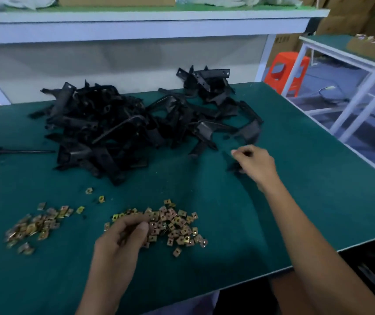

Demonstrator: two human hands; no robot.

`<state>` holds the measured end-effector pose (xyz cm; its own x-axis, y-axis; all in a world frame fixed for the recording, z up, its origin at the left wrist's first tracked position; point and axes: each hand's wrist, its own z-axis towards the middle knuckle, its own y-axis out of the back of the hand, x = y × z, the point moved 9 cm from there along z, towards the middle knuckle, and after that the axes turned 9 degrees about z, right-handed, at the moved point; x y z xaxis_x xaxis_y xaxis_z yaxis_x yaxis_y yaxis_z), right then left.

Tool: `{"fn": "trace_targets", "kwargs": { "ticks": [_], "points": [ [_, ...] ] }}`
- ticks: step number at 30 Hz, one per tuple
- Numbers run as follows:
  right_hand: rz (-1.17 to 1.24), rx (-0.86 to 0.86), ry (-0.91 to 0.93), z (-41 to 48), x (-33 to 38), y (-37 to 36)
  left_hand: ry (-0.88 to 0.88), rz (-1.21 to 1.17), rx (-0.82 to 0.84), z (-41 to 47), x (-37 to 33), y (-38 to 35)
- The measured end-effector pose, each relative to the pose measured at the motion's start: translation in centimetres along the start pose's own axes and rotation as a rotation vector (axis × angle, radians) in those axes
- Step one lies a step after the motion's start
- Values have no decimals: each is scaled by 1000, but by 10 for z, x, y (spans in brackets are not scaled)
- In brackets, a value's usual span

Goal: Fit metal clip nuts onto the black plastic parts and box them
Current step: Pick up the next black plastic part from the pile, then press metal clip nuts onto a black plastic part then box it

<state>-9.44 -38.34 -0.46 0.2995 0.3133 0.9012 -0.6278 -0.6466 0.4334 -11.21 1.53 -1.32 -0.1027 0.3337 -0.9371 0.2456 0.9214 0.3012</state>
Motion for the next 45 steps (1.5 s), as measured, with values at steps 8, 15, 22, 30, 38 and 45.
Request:
{"fn": "trace_targets", "kwargs": {
  "ticks": [8,15,22,30,38,45],
  "points": [
    [-108,-17,135,-90,24,98,-280,265,48,5,-40,-40],
    [148,359,201,-176,59,72,-217,64,427,-4,-58,-122],
    [577,121,204,-192,35,70,-45,-136,363,1,-31,-108],
    [754,152,-50,-177,2,-3,-394,440,178,21,-64,-91],
    [1299,127,-400,-161,-17,-56,-448,1064,68,40,-39,-83],
    [1497,210,-434,-176,-13,-67,-334,454,118,29,-44,-66]
  ]
}}
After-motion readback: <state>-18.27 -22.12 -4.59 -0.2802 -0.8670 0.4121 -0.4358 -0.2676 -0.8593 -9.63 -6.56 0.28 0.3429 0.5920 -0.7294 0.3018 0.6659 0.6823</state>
